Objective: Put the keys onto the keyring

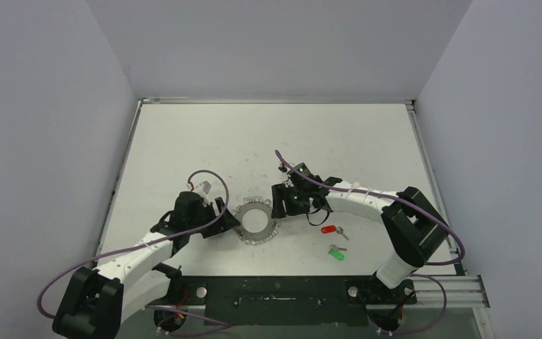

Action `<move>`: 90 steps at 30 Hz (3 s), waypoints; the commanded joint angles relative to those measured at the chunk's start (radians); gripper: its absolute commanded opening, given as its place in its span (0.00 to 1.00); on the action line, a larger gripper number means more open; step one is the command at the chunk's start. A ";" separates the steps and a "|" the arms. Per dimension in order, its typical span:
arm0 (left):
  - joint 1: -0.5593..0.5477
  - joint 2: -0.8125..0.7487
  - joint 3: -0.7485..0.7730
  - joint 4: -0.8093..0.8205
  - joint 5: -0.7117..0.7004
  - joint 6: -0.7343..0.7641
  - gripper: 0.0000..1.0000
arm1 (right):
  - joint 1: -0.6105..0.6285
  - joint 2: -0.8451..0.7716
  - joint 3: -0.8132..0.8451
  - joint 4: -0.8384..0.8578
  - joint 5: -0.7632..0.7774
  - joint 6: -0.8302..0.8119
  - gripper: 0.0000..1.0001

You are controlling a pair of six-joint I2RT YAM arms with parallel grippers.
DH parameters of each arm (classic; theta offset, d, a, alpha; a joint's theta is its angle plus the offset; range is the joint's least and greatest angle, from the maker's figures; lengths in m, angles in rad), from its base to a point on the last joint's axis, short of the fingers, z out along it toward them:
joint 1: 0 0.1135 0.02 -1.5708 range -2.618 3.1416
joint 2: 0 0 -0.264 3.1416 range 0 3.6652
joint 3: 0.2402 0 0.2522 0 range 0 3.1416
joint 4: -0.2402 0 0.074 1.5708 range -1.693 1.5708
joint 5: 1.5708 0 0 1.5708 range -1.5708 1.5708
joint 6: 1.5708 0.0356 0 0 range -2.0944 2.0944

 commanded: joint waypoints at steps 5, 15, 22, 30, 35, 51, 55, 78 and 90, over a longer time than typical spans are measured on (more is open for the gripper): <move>-0.149 0.171 0.125 -0.008 -0.157 0.029 0.58 | 0.009 0.014 0.018 0.033 -0.003 -0.009 0.52; -0.178 0.265 0.198 -0.004 -0.192 0.042 0.42 | 0.019 0.088 0.048 0.049 -0.003 0.020 0.27; -0.176 0.370 0.308 -0.016 -0.210 0.086 0.35 | 0.055 0.056 -0.003 0.023 -0.025 0.033 0.12; -0.173 0.540 0.453 -0.042 -0.187 0.153 0.35 | 0.155 -0.008 -0.075 -0.016 -0.029 0.078 0.13; -0.175 0.591 0.543 -0.129 -0.235 0.224 0.38 | 0.191 -0.050 -0.084 -0.050 -0.012 0.076 0.25; -0.169 0.089 0.322 -0.271 -0.385 0.246 0.62 | 0.151 -0.298 -0.049 -0.002 0.106 -0.157 0.51; -0.166 -0.066 0.197 -0.202 -0.299 0.265 0.64 | 0.140 -0.325 -0.067 0.082 0.105 -0.249 0.51; -0.168 -0.522 -0.046 0.017 -0.142 0.299 0.62 | 0.070 -0.292 -0.186 0.291 0.028 -0.161 0.53; -0.169 -0.330 0.010 0.007 -0.155 0.241 0.61 | -0.047 -0.144 -0.181 0.278 0.008 -0.056 0.32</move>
